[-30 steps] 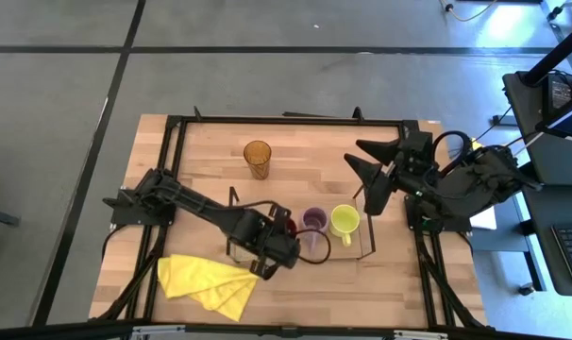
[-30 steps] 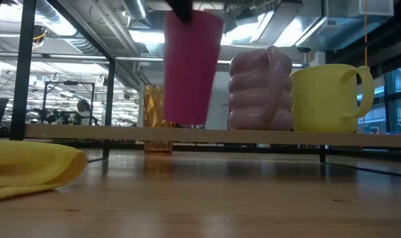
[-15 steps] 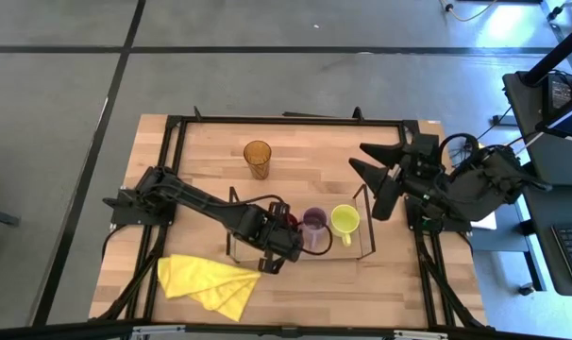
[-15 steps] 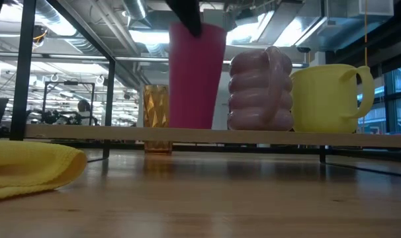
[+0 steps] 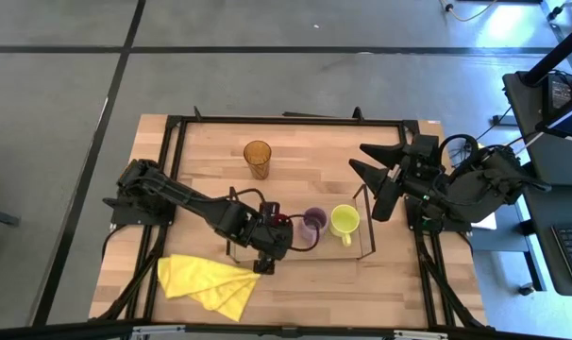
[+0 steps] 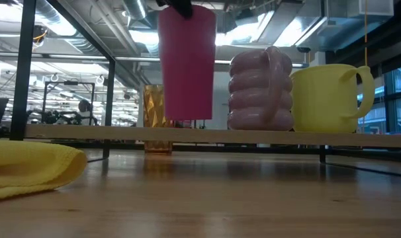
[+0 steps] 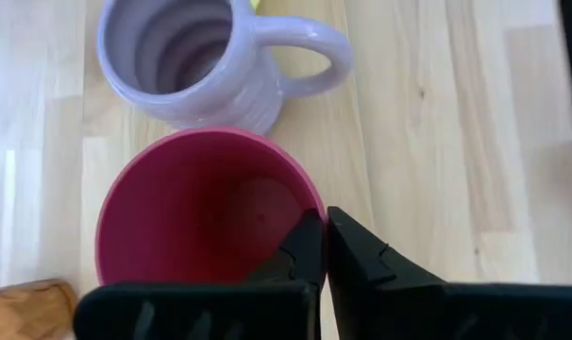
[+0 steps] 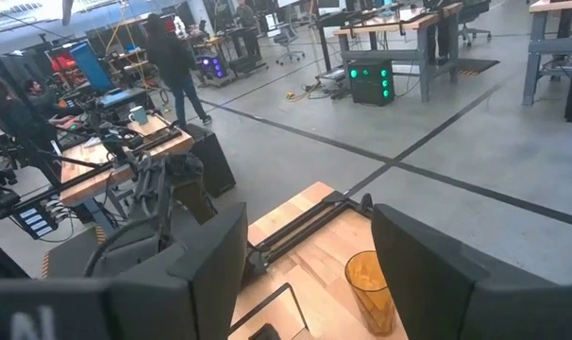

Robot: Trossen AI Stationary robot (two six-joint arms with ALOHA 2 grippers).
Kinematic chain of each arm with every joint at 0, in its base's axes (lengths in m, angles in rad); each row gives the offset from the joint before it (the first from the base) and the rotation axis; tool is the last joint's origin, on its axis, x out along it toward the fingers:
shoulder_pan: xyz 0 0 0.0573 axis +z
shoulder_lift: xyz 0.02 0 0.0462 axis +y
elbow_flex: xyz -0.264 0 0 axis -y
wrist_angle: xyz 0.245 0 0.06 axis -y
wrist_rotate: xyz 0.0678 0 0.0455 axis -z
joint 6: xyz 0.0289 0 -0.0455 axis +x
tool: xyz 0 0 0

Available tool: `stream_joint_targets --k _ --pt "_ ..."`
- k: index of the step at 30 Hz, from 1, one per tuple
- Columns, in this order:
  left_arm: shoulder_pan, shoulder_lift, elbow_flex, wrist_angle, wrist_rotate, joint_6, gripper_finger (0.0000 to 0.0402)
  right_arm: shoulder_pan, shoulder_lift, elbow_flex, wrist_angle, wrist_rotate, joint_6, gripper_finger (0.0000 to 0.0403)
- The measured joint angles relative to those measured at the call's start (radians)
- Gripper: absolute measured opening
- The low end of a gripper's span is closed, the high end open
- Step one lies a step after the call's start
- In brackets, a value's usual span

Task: Stack small to large cups/mugs on shelf
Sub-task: Put the red cup on the shelf

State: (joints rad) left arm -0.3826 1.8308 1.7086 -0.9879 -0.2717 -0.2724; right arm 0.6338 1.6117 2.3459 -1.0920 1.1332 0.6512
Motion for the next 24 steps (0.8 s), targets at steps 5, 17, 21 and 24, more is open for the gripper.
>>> stream_joint_targets --k 5,17,21,24 --pt "0.003 -0.022 -0.081 0.059 -0.003 -0.016 0.0003 0.000 0.000 0.000 -0.001 0.000 0.001 0.0228" --pt "0.009 -0.033 -0.105 0.099 -0.025 -0.009 0.0008 0.000 0.000 0.000 -0.002 0.000 0.003 0.0228" --pt "0.009 -0.050 -0.104 0.099 -0.019 -0.009 0.0022 0.000 0.000 0.000 -0.007 0.000 0.025 0.0228" --pt "0.004 -0.061 -0.105 0.089 -0.022 -0.011 0.0032 0.000 0.000 0.000 -0.019 0.000 0.030 0.0228"
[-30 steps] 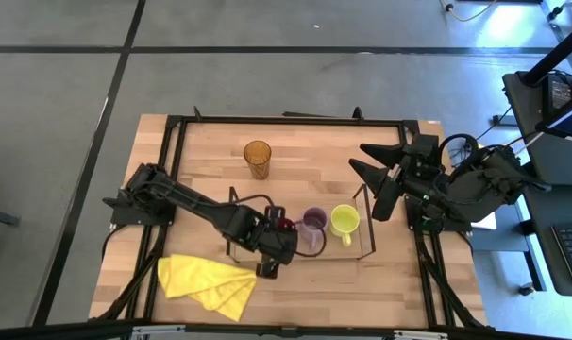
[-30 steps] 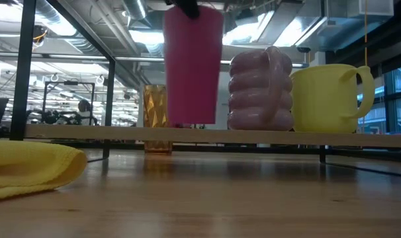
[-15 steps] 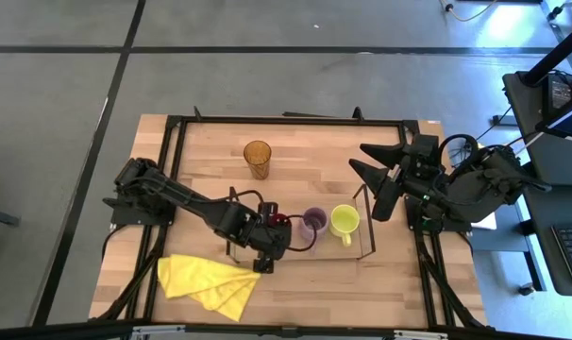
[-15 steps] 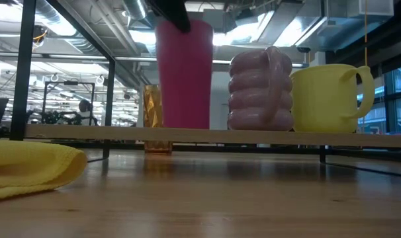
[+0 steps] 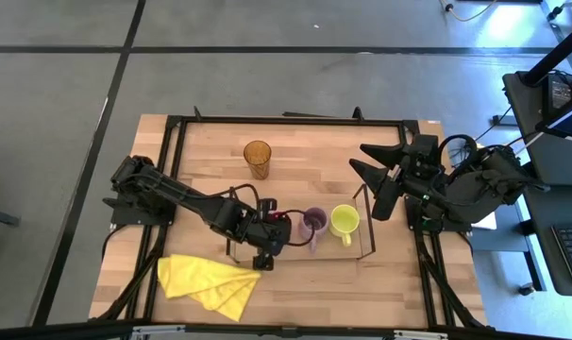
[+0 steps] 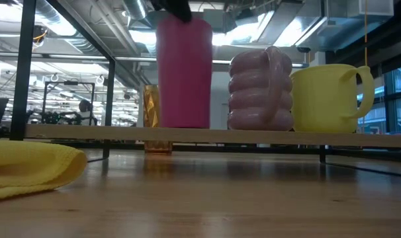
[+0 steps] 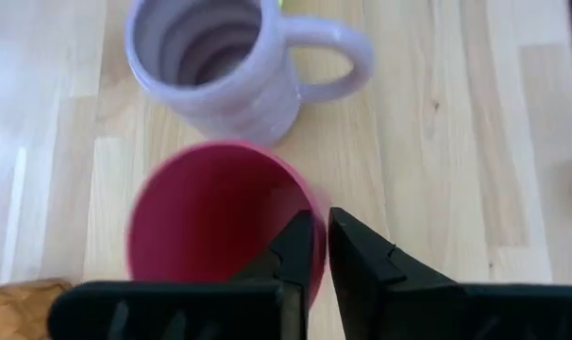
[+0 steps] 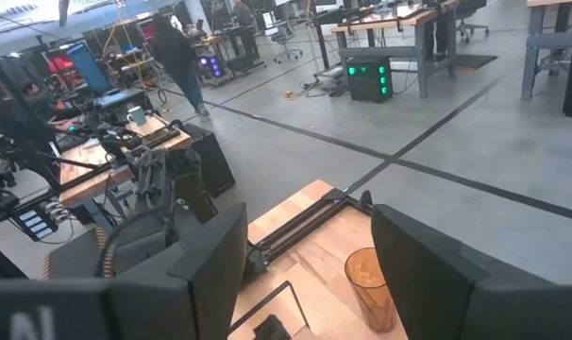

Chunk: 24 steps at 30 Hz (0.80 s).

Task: Stack small to large cups/mugs on shelf
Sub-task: Put the red cup on the shelf, then put the orange cup on the shelf

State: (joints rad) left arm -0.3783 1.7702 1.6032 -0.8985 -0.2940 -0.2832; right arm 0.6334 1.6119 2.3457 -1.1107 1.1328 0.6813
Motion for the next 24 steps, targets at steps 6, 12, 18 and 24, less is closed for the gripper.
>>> stream_joint_targets --k 6,12,18,24 --pt "0.004 -0.018 0.001 -0.002 -0.007 0.003 0.0044 0.000 0.000 0.000 -0.051 0.000 0.049 0.0228" --pt "0.001 -0.011 0.001 0.000 -0.015 0.005 0.0044 0.000 0.000 0.000 -0.051 0.000 0.051 0.0228" --pt "-0.002 -0.096 0.002 -0.014 -0.039 0.004 0.0049 -0.003 0.000 0.000 -0.051 0.000 0.051 0.0228" --pt "0.069 -0.220 0.002 -0.126 -0.094 0.001 0.0048 -0.003 0.000 0.000 -0.055 0.000 0.052 0.0228"
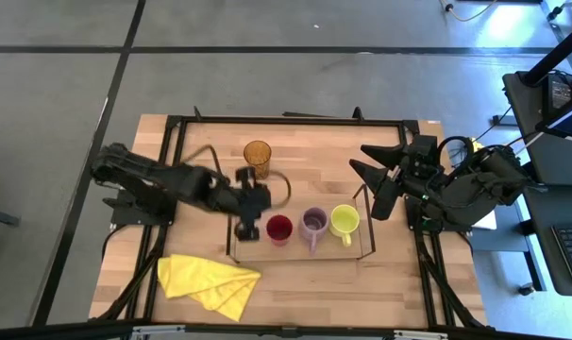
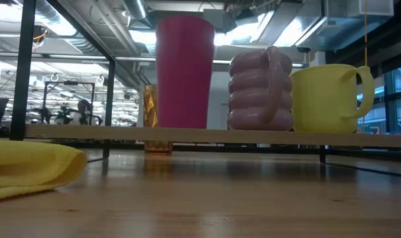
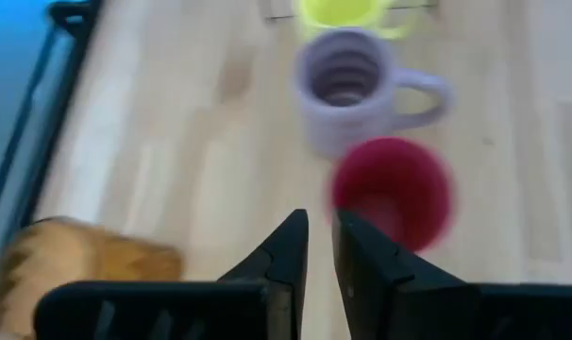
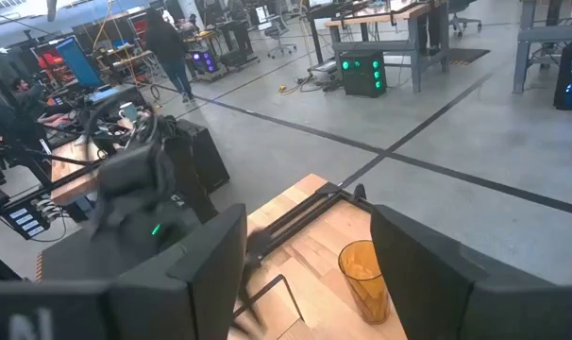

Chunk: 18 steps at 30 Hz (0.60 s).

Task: Stack small to large cups/mugs on shelf
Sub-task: Put the orange cup on the shelf

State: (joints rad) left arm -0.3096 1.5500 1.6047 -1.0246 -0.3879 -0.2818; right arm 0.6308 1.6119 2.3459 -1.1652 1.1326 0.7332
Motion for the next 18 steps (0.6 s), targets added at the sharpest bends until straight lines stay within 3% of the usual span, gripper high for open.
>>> stream_joint_targets --k 2,9,18 --pt "0.051 -0.037 -0.027 -0.005 0.015 0.036 0.0050 0.000 -0.001 0.000 -0.005 -0.002 0.021 0.0228" --pt "0.272 -0.093 -0.189 -0.034 0.236 0.263 0.0047 -0.028 -0.007 0.000 -0.180 -0.028 0.165 0.0228" --pt "0.398 -0.093 -0.224 0.012 0.216 0.488 0.0073 -0.081 -0.007 0.000 -0.281 -0.035 0.246 0.0228"
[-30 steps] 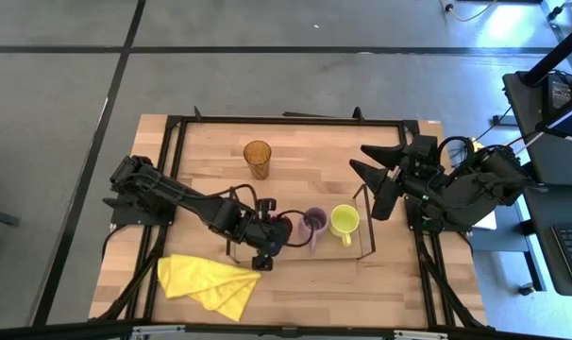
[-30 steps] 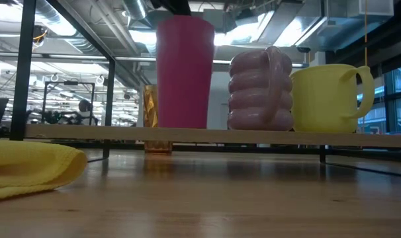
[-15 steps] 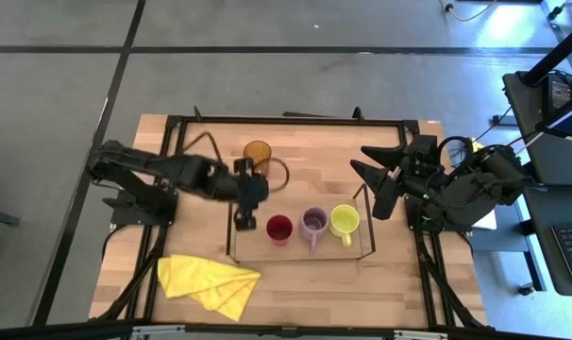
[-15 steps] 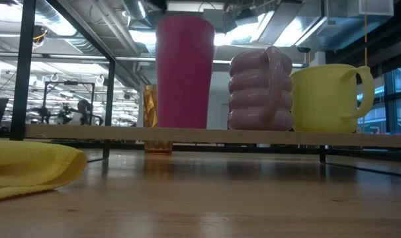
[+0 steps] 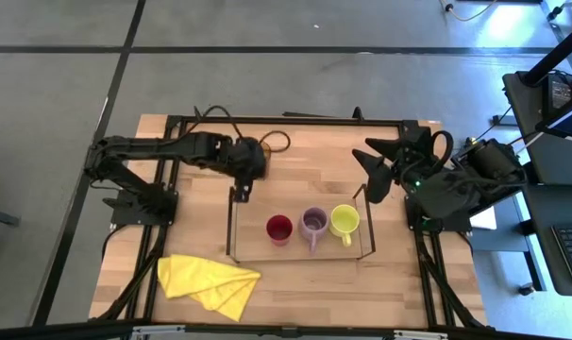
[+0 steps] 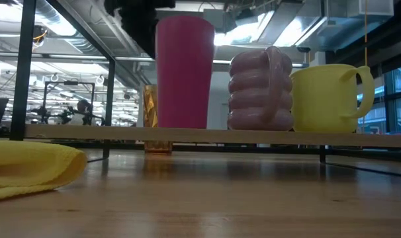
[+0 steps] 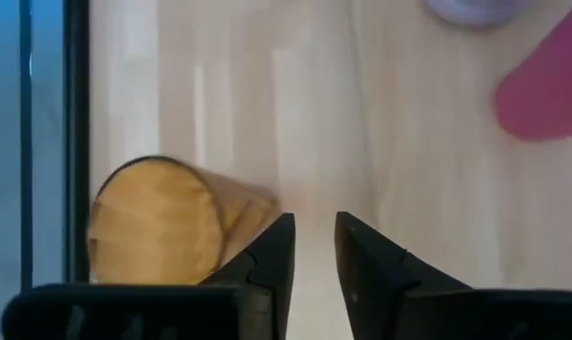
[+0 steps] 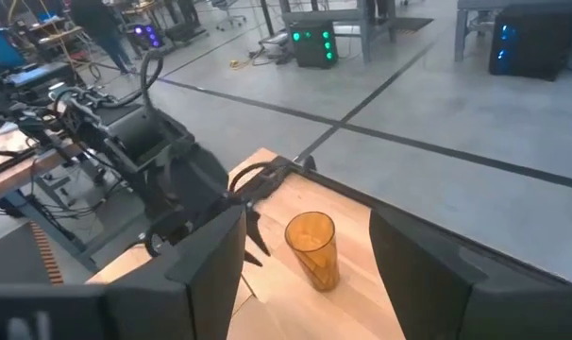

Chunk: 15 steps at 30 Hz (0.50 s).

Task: Stack small to large cups/mugs on shelf
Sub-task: Put the orange cup on the shelf

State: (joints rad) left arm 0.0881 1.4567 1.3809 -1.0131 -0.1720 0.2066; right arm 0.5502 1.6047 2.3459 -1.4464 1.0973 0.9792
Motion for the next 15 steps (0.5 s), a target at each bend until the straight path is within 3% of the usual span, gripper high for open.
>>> stream_joint_targets --k 5,15 --pt "0.089 0.000 0.000 -0.058 0.026 0.059 0.0091 -0.022 0.000 0.000 0.000 0.000 -0.015 0.0228" --pt "0.187 0.026 0.000 -0.026 0.121 0.140 0.0095 -0.066 0.000 0.000 -0.018 -0.014 -0.041 0.0228"
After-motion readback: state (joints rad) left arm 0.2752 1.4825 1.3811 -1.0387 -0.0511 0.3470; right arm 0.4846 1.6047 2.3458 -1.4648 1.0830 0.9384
